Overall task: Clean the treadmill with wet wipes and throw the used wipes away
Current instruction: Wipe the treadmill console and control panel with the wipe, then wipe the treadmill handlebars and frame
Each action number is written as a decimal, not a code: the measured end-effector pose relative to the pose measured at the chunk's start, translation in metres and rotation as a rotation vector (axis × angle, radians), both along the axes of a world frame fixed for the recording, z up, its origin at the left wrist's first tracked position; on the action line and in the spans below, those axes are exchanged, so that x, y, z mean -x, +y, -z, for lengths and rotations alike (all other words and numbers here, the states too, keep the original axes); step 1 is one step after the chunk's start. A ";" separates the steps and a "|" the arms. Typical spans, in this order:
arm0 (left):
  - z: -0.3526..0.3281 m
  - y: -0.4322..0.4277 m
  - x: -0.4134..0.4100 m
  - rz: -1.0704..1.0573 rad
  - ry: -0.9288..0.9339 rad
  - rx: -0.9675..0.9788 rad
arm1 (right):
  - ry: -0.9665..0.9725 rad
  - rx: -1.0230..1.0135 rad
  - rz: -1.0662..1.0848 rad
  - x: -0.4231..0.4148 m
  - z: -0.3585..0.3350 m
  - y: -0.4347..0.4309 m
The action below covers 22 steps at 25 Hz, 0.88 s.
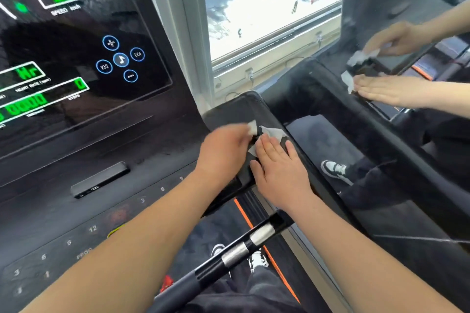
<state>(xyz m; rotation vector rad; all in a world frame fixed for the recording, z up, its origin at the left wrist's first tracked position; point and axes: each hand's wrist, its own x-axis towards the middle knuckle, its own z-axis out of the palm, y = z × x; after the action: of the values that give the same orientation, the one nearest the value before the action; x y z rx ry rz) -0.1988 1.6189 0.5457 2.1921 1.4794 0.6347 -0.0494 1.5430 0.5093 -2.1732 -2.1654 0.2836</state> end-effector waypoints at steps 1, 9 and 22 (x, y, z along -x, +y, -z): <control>0.015 -0.015 -0.006 0.102 0.164 -0.027 | -0.026 -0.027 0.027 -0.005 0.002 -0.009; 0.056 -0.065 -0.046 0.418 0.254 -0.145 | 0.000 0.075 0.259 -0.074 -0.005 -0.086; 0.060 -0.143 -0.136 0.809 0.399 -0.229 | 0.145 0.322 0.555 -0.138 -0.017 -0.246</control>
<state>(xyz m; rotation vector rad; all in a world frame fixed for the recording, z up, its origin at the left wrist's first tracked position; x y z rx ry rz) -0.0631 1.4760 0.4856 2.9162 0.5454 0.0874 0.0887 1.2975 0.5258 -2.7058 -1.4393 0.7577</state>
